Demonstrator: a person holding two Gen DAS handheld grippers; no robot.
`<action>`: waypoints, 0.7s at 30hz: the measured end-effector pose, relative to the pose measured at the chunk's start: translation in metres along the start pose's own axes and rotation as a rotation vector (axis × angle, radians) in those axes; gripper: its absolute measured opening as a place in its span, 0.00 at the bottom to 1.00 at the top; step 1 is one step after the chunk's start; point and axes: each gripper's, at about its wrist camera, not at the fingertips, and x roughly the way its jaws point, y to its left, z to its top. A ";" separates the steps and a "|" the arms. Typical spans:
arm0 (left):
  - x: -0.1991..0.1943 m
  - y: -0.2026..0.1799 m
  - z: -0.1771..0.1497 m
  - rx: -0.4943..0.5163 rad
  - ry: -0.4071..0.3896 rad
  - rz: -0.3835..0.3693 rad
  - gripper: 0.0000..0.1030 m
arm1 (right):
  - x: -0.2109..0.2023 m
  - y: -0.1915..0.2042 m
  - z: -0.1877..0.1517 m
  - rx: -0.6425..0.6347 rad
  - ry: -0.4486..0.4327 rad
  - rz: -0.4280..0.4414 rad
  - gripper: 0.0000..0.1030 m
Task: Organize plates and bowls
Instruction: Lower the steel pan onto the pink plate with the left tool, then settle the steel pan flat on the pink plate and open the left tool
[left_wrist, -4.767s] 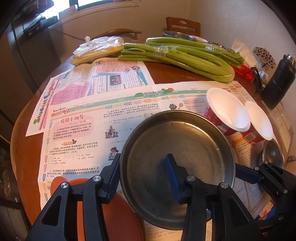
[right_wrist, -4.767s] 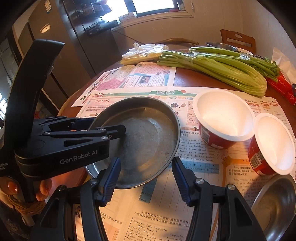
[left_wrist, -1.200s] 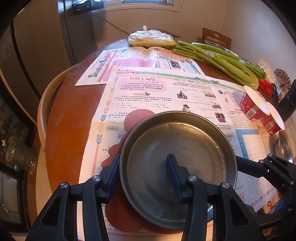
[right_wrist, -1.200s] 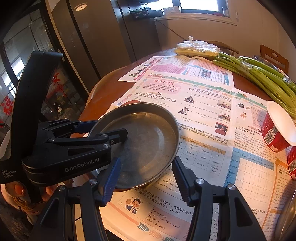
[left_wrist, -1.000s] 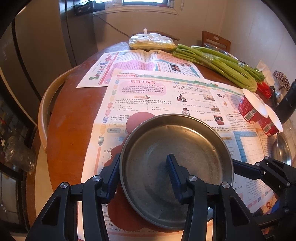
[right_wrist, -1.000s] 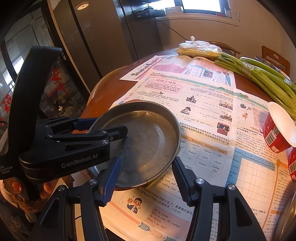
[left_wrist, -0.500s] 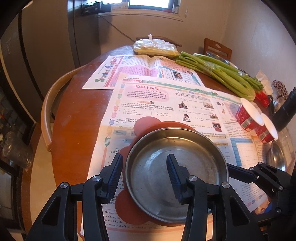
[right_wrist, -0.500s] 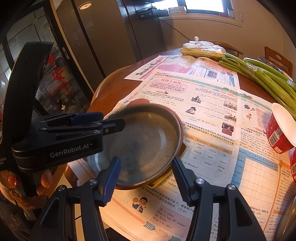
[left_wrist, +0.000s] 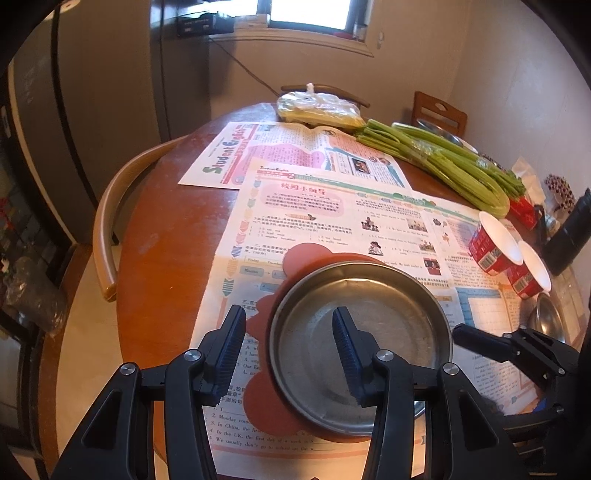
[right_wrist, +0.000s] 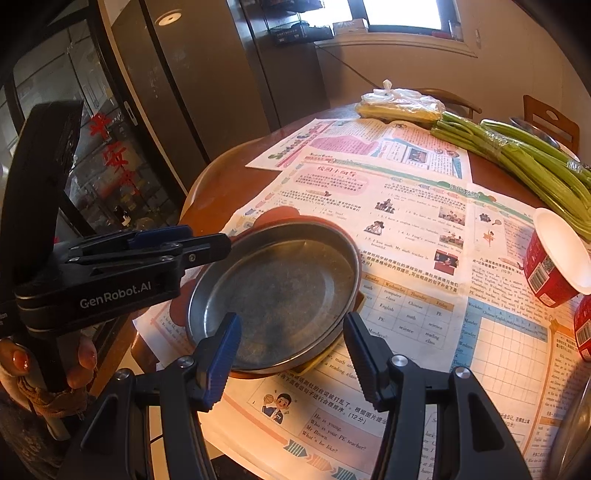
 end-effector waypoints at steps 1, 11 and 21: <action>-0.001 0.002 0.000 -0.007 -0.001 0.002 0.49 | -0.002 -0.001 0.001 0.000 -0.012 -0.005 0.56; -0.011 0.024 -0.002 -0.096 -0.030 0.020 0.51 | -0.025 -0.016 0.008 0.028 -0.094 -0.044 0.57; 0.015 0.026 -0.011 -0.116 0.041 -0.028 0.51 | -0.013 -0.026 0.003 0.065 -0.034 -0.020 0.57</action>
